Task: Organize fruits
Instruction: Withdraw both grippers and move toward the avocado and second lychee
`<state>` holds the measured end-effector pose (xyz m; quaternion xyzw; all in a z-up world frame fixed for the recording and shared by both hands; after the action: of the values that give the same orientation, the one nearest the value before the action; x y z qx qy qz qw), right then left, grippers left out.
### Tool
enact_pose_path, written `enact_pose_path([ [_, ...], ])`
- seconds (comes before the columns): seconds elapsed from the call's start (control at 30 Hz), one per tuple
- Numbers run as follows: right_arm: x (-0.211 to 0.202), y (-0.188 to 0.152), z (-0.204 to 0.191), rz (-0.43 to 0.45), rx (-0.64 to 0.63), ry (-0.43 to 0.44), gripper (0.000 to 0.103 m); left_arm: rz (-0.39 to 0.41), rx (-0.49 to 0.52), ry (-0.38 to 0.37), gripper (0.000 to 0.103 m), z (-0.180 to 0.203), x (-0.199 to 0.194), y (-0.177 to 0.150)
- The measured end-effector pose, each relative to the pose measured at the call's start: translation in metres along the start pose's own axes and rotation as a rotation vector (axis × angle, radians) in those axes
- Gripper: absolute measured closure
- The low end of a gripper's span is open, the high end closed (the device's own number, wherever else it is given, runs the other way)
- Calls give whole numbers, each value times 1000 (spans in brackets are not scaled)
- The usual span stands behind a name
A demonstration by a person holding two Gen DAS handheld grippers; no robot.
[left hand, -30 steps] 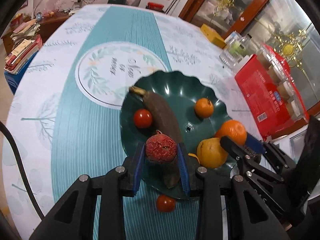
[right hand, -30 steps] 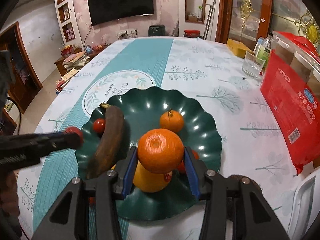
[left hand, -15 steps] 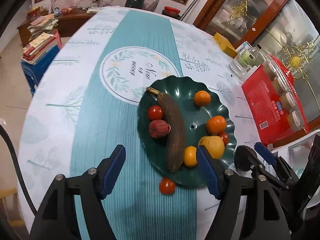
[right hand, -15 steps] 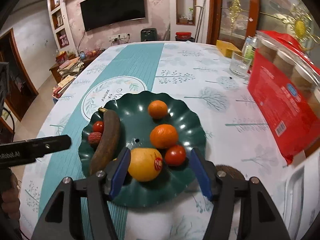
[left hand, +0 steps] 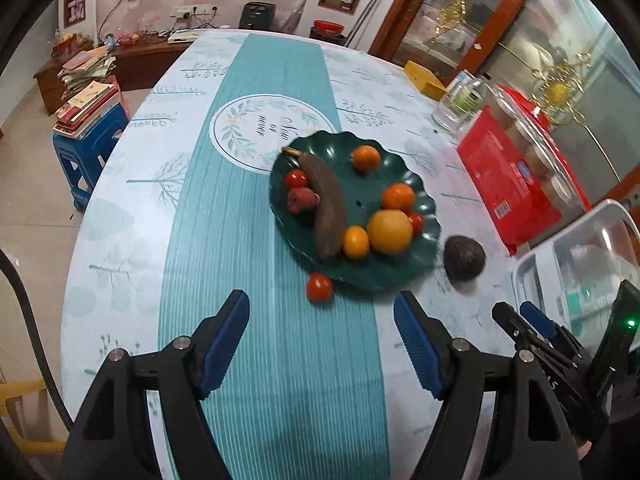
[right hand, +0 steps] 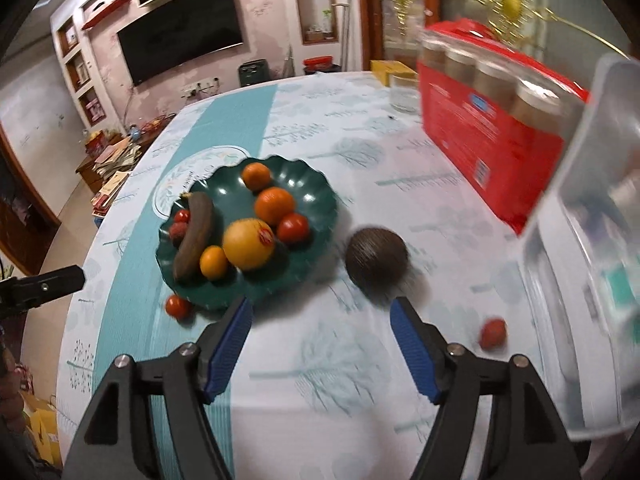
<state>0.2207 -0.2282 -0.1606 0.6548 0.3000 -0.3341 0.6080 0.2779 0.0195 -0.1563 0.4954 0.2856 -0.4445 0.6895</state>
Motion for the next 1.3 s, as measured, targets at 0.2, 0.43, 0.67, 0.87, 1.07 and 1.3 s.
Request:
enact_pose_path([
  [0.2, -14, -31, 29, -41, 78, -21, 31, -33, 38, -7, 26, 21, -8, -26],
  [0.43, -23, -66, 68, -72, 159, -44, 31, -107, 86, -10, 26, 51, 1, -54],
  [0.67, -21, -87, 91, -78, 187, -55, 31, -150, 153, 8, 26, 84, 12, -65],
  [0.87, -16, -92, 108, -59, 185, -63, 31, -180, 180, 18, 26, 114, 31, -66],
  [1.07, -7, -85, 118, -10, 152, -88, 31, -190, 182, 40, 25, 146, 54, -55],
  [1.3, 11, -74, 123, 41, 165, -188, 31, -218, 141, 76, 25, 172, 91, -33],
])
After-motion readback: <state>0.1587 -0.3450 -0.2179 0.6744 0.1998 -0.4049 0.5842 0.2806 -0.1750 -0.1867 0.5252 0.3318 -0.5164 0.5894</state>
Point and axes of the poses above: each gripper's, at about its wrist camera, not at the fingertips, and x roughly the way its jaws point, z to its right, y to its top, the point moved 6 cm from there along x, roughly the way its jaws point, and after that the axes turned 5 degrees about -x, right-handed, at the moved point
